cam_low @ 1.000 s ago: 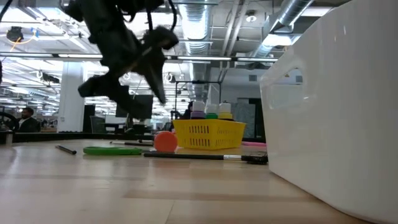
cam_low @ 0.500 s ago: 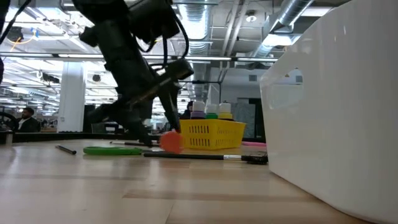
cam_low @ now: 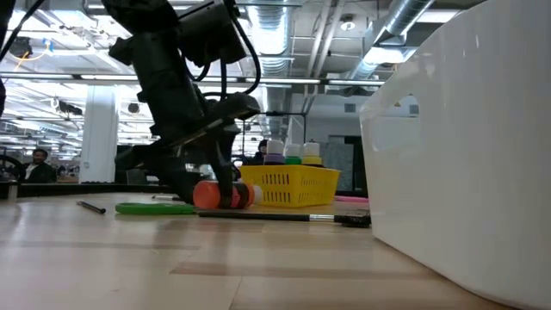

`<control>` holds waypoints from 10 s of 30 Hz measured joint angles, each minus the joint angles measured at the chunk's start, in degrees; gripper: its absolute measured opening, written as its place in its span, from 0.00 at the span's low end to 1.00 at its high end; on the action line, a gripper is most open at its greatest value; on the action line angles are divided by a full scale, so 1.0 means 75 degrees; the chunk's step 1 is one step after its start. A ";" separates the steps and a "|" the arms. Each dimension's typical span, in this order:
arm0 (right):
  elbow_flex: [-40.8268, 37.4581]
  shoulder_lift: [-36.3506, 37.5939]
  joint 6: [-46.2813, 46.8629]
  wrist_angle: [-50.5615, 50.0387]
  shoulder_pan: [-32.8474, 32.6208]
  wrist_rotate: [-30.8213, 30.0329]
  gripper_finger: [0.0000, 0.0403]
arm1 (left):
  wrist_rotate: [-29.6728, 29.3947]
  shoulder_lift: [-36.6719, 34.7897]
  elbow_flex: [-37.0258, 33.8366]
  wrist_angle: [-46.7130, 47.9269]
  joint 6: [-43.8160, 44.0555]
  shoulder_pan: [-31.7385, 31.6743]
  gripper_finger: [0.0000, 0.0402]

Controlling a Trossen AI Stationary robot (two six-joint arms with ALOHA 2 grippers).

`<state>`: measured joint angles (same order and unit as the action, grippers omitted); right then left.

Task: Pick & Place Paint Supplies
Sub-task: Put the orange paint bottle into the yellow bin

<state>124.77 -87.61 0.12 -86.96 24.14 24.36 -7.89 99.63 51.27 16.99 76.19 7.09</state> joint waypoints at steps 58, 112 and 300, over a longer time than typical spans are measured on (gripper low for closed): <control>-0.0003 -0.1865 -0.1831 0.3497 -0.2468 -0.0035 0.61 | -0.1896 -0.4121 -0.0018 -0.3050 -0.6756 0.0989 0.36; 0.0003 -0.1862 -0.0866 0.4874 -0.2095 -0.0052 0.60 | -0.3016 -0.4121 -0.0018 -0.4928 -0.7386 0.0898 0.36; -0.7920 -0.1685 0.2184 0.9559 -0.3008 -0.5827 0.54 | -0.3665 -0.7289 -0.1709 0.0764 -0.7635 0.0798 0.46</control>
<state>65.37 -100.25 16.50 -15.27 1.58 -19.34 -35.38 44.97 38.46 22.72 18.93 13.07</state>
